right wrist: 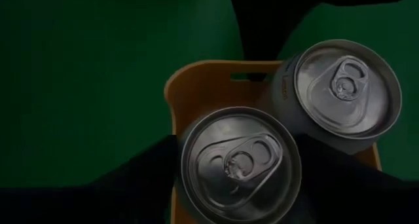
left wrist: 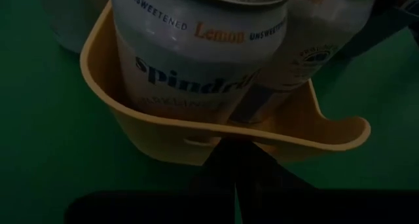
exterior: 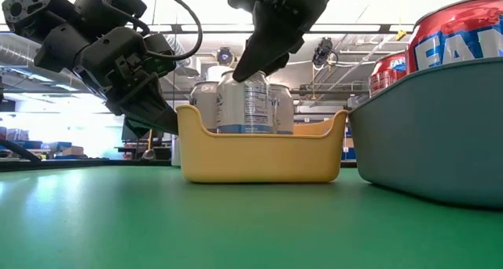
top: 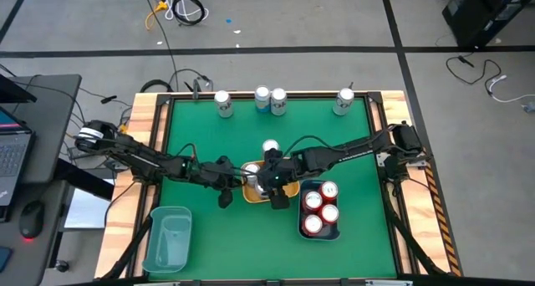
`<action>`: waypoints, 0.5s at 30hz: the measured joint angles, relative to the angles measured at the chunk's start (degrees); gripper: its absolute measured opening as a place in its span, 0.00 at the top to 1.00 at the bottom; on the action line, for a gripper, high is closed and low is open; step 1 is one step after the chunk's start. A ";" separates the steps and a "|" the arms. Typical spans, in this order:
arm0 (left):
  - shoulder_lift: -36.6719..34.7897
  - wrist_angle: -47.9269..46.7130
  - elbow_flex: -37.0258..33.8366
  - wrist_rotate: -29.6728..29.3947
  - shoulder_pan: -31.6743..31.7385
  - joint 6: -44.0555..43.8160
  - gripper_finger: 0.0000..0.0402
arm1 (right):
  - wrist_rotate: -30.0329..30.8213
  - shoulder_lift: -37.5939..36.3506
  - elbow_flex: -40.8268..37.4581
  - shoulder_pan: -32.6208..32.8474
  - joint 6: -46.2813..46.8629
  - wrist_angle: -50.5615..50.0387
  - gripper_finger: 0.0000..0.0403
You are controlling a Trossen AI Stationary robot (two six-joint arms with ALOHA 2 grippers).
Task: Sort soda cans
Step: Adjust the blue soda cans in the yellow bin
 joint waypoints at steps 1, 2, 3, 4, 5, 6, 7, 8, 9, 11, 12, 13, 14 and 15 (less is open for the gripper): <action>0.00 0.07 0.00 0.00 0.00 0.00 1.00 | -0.05 -0.01 -0.06 0.00 -0.10 0.09 0.37; 0.00 0.09 0.00 0.00 0.00 0.02 1.00 | -0.15 -0.01 -0.09 -0.01 -0.16 0.14 0.40; 0.00 0.08 0.00 0.00 0.00 0.02 1.00 | -0.23 -0.01 -0.10 -0.07 -0.24 0.06 0.41; 0.00 0.10 0.00 -0.02 0.00 0.14 1.00 | -0.27 0.01 -0.11 -0.16 -0.27 0.02 0.41; 0.00 0.12 0.00 -0.02 0.00 0.38 1.00 | -0.35 0.01 -0.11 -0.23 -0.30 0.01 0.41; 0.00 0.15 0.00 0.00 0.00 0.50 1.00 | -0.46 0.01 -0.14 -0.26 -0.30 -0.02 0.41; 0.00 0.15 0.00 -0.04 0.00 0.55 1.00 | -0.55 0.01 -0.16 -0.28 -0.32 0.05 0.41; 0.00 0.19 0.00 -0.05 0.00 0.60 1.00 | -0.55 0.01 -0.19 -0.28 -0.40 0.30 0.41; 0.00 0.26 0.00 -0.07 0.00 0.79 1.00 | -0.53 -0.23 -0.25 -0.27 -0.43 0.50 0.41; 0.00 0.26 0.00 -0.08 0.00 0.79 1.00 | -0.52 -0.43 -0.39 -0.34 -0.37 1.38 0.41; 0.00 0.30 0.00 -0.08 0.00 0.79 1.00 | -0.52 -0.80 -0.49 -0.40 -0.35 1.62 0.41; 0.00 0.26 0.00 -0.11 0.00 0.79 1.00 | -0.52 -0.87 -0.55 -0.54 -0.31 1.59 0.41; 0.00 0.26 0.00 -0.13 0.00 0.76 1.00 | -0.50 -0.88 -0.57 -0.67 -0.17 1.92 0.40; 0.00 0.28 0.00 -0.14 0.00 0.79 1.00 | -0.50 -0.88 -0.57 -0.73 0.32 2.24 0.40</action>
